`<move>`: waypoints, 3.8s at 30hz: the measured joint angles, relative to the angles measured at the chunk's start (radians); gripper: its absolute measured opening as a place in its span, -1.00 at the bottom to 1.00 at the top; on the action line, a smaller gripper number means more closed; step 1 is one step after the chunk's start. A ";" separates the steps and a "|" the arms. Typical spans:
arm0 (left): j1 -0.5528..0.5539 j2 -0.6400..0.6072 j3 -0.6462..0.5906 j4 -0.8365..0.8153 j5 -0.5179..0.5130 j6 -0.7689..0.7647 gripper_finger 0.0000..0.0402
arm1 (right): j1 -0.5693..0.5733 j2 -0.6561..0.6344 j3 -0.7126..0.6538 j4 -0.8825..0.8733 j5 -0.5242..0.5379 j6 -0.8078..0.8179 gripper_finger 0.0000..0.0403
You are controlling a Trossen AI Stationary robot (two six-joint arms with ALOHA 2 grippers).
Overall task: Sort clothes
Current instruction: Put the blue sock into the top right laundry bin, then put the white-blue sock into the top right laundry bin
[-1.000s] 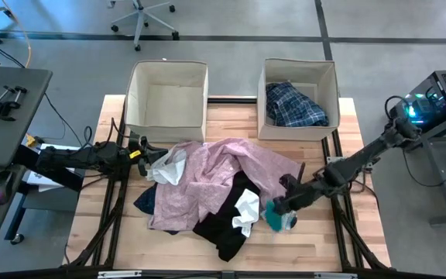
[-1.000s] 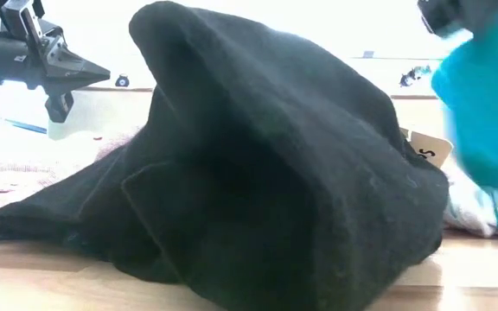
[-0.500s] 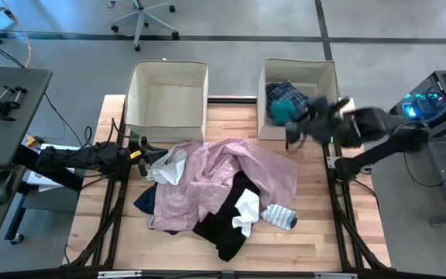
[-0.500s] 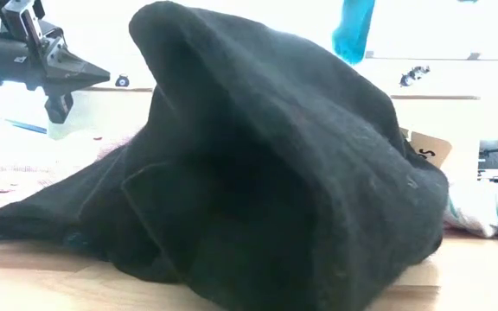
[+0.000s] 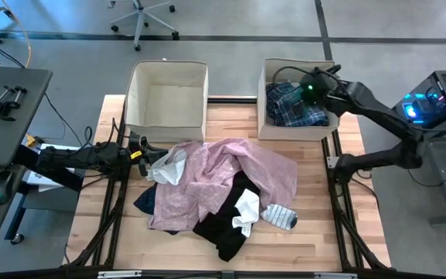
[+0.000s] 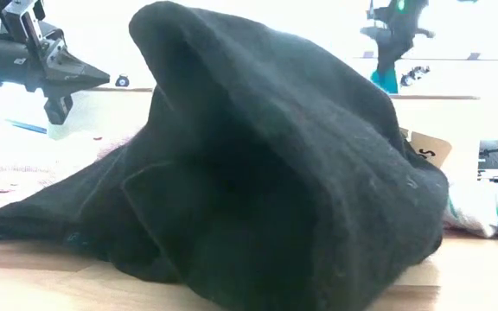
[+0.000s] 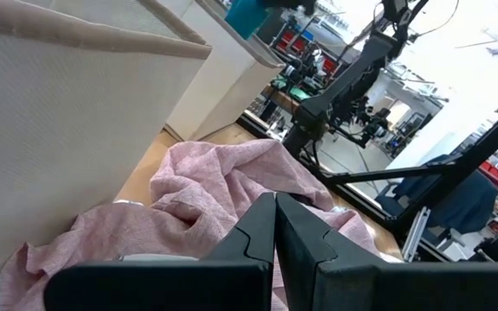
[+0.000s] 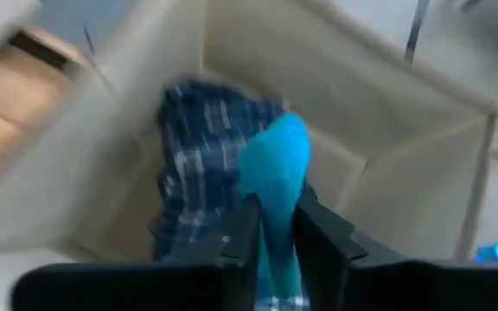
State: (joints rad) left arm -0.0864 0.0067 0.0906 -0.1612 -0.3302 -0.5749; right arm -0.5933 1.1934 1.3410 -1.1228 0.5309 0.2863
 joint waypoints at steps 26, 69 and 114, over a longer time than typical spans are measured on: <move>0.000 0.000 0.000 0.000 0.001 -0.025 -1.00 | 0.877 -0.005 -0.133 0.085 -0.393 0.450 -0.23; 0.000 0.000 0.000 -0.035 0.006 -0.130 -1.00 | 1.211 0.378 -0.386 0.562 -0.630 0.673 -0.98; 0.000 0.000 0.000 -0.038 -0.024 -0.131 -1.00 | -0.068 -0.143 -0.346 0.273 -0.139 0.121 -0.61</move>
State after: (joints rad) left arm -0.0868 0.0067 0.0906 -0.1989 -0.3538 -0.7063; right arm -0.6614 1.0508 0.9955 -0.8497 0.3914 0.4073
